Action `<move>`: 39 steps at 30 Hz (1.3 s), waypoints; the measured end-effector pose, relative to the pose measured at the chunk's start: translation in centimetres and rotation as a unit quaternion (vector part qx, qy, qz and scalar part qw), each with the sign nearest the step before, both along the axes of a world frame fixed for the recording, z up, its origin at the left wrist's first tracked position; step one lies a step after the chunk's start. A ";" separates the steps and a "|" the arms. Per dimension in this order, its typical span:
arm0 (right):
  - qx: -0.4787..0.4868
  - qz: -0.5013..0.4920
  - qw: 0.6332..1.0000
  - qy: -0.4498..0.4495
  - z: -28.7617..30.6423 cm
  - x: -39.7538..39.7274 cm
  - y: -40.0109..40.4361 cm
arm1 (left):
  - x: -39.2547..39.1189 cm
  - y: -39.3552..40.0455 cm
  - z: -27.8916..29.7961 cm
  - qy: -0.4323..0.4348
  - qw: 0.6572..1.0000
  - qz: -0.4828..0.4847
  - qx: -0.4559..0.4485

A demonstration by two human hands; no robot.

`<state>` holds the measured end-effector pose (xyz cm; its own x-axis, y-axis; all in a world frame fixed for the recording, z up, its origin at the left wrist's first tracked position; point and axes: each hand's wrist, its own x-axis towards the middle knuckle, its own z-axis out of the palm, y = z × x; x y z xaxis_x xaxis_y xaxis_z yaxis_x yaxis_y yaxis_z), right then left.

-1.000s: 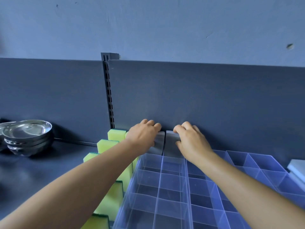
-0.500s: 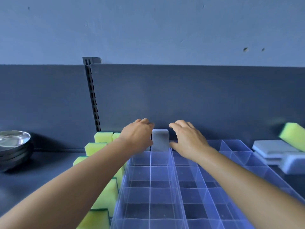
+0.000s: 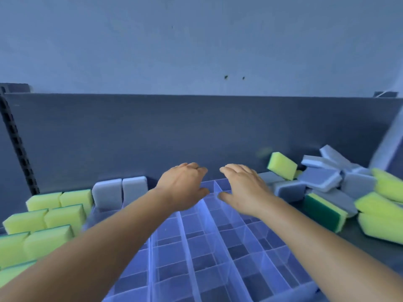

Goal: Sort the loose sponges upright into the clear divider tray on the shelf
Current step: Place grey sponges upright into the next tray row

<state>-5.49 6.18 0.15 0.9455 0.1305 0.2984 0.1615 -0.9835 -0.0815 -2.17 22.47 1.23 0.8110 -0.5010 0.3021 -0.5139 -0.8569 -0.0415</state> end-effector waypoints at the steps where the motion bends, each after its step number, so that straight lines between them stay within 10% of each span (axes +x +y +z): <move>1: 0.003 -0.007 1.000 -0.001 0.0 -0.1 -1.3 | 0.0 -1.3 -0.1 0.003 1.000 -0.007 -0.003; 21: 0.051 -0.079 0.995 -0.016 -0.2 2.4 -27.9 | 2.3 -27.8 -2.2 0.064 0.997 -0.035 -0.040; 39: 0.093 -0.092 0.991 0.018 -1.0 5.8 -34.4 | 3.5 -35.1 -3.4 0.081 0.995 -0.016 -0.055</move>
<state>0.36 -28.22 -0.82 0.9586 -0.0993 0.2668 -0.0258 -0.9636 -0.2661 1.32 -12.63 -2.15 0.8381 -0.4982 0.2222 -0.5328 -0.8350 0.1374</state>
